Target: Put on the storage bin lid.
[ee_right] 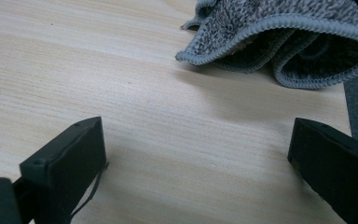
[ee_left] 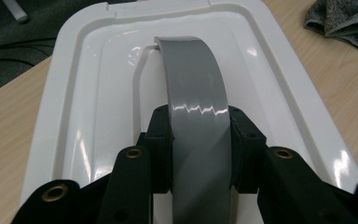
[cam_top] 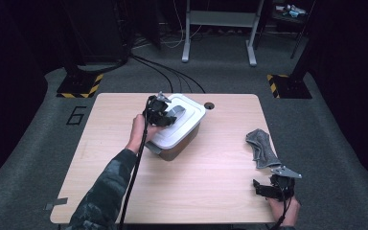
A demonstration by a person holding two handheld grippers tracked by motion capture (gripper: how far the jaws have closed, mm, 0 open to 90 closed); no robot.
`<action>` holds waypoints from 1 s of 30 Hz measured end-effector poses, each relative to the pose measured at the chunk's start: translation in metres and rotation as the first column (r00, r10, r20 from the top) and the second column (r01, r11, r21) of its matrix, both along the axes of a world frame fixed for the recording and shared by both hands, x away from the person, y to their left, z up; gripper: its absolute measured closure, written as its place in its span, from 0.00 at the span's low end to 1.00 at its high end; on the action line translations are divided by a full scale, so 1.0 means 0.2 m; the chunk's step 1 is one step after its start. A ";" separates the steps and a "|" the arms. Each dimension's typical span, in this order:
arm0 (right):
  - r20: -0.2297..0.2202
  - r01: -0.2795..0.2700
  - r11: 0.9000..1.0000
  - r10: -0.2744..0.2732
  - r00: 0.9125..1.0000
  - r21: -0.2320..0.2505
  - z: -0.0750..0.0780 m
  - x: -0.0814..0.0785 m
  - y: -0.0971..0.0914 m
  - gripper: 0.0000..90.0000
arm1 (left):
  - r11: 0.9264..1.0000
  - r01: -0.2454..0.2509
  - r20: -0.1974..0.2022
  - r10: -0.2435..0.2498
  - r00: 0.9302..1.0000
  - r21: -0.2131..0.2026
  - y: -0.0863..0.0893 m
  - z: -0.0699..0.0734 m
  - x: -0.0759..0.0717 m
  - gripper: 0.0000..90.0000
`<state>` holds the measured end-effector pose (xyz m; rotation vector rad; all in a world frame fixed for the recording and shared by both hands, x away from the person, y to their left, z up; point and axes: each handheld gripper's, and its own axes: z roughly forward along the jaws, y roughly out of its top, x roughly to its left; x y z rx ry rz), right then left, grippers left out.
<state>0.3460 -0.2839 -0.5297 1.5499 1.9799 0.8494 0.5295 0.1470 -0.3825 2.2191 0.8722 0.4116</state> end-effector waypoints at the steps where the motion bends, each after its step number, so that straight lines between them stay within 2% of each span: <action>1: 0.000 0.000 1.000 0.000 1.000 0.000 0.00 0.00 0.00 0.04 | 1.000 -0.003 -0.001 0.003 1.000 0.003 0.00 0.00 0.00 0.73; 4: 0.000 0.000 1.000 0.000 1.000 0.000 0.00 0.00 0.00 0.04 | 1.000 -0.005 -0.007 0.006 1.000 0.013 -0.02 -0.01 0.00 0.72; 11: 0.000 0.000 1.000 0.000 1.000 0.000 0.00 0.00 0.00 0.04 | 1.000 -0.020 -0.015 0.020 1.000 -0.003 -0.01 -0.01 0.00 0.67; 13: 0.000 0.000 1.000 0.000 1.000 0.000 0.00 0.00 0.00 0.04 | 0.999 -0.032 -0.013 0.032 0.999 0.000 0.00 -0.01 0.00 0.60; 16: 0.000 0.000 1.000 0.000 1.000 0.000 0.00 0.00 0.00 0.04 | 0.999 -0.036 -0.014 0.036 0.999 -0.023 0.02 0.00 -0.01 0.44; 18: 0.000 0.000 1.000 0.000 1.000 0.000 0.00 0.00 0.00 0.04 | 0.999 -0.035 -0.011 0.034 0.999 -0.019 0.03 0.01 -0.01 0.38; 20: 0.000 0.000 1.000 0.000 1.000 0.000 0.00 0.00 0.00 0.04 | 0.999 -0.038 -0.002 0.038 0.999 -0.033 0.04 0.02 -0.02 0.31; 25: 0.001 0.000 1.000 0.000 1.000 0.000 0.00 0.00 0.00 0.04 | 0.998 -0.051 0.015 0.052 0.999 -0.047 0.08 0.07 -0.06 0.21; 30: 0.001 0.001 1.000 -0.001 1.000 0.000 0.00 0.00 0.00 0.04 | 0.997 -0.047 0.039 0.049 0.998 -0.067 0.13 0.13 -0.12 0.16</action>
